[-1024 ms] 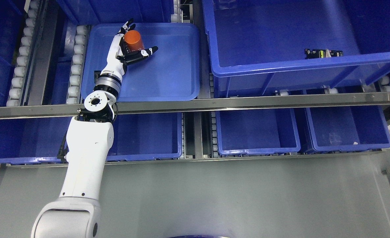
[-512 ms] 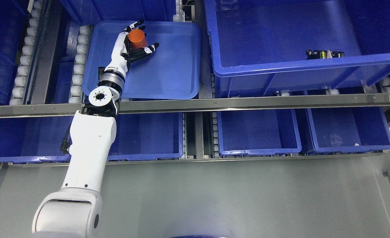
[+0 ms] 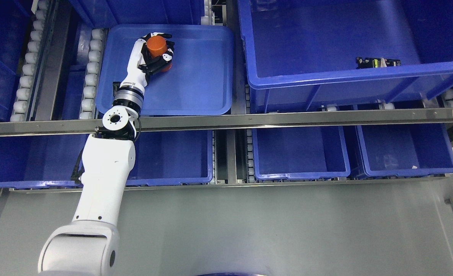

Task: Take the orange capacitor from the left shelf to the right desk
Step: 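Close the left hand fingers around the orange-capped container, then lift the container up out of the blue bin with the left hand, then hold the container in the left hand while turning toward the steel table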

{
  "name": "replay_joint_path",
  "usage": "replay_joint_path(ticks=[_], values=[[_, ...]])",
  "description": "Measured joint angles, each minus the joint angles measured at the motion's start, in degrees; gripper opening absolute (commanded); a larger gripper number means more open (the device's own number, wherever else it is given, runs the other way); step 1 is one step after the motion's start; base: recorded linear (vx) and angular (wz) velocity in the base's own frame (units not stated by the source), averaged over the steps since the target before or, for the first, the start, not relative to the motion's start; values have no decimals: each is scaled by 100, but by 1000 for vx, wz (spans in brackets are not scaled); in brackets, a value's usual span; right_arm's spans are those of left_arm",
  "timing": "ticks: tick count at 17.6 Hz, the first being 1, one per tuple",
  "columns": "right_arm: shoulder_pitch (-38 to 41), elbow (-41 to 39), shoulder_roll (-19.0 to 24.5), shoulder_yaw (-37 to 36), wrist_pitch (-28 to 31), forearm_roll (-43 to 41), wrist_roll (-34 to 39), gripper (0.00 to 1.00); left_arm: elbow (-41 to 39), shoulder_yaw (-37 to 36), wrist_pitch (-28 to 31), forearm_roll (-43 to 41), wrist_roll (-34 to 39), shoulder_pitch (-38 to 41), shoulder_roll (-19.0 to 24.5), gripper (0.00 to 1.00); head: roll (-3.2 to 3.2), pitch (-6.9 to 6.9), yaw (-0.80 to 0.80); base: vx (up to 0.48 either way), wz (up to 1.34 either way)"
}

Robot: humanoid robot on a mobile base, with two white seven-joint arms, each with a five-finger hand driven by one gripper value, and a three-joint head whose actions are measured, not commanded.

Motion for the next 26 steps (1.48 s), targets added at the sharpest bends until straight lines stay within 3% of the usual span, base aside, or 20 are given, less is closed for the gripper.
replay_joint_path(ticks=[6,15,20,26], values=[[0,0,0,0,-26,0,-2,100,-453,36,-62,245,-209,218,-4,2,0,0,0,0,0],[0,0,0,0,-31,0,-4,100,-2132,64,-67,1057,-373,809,-7,3,0,0,0,0,0],[0,0,0,0,-33,0,-36,100,-2906,70,-1173,1205,-243,1366,-8,3,0,0,0,0,0],[0,0,0,0,-41,0,-7,100,-3507,76,-1633,1262,112,1945,-9,3,0,0,0,-36,66]])
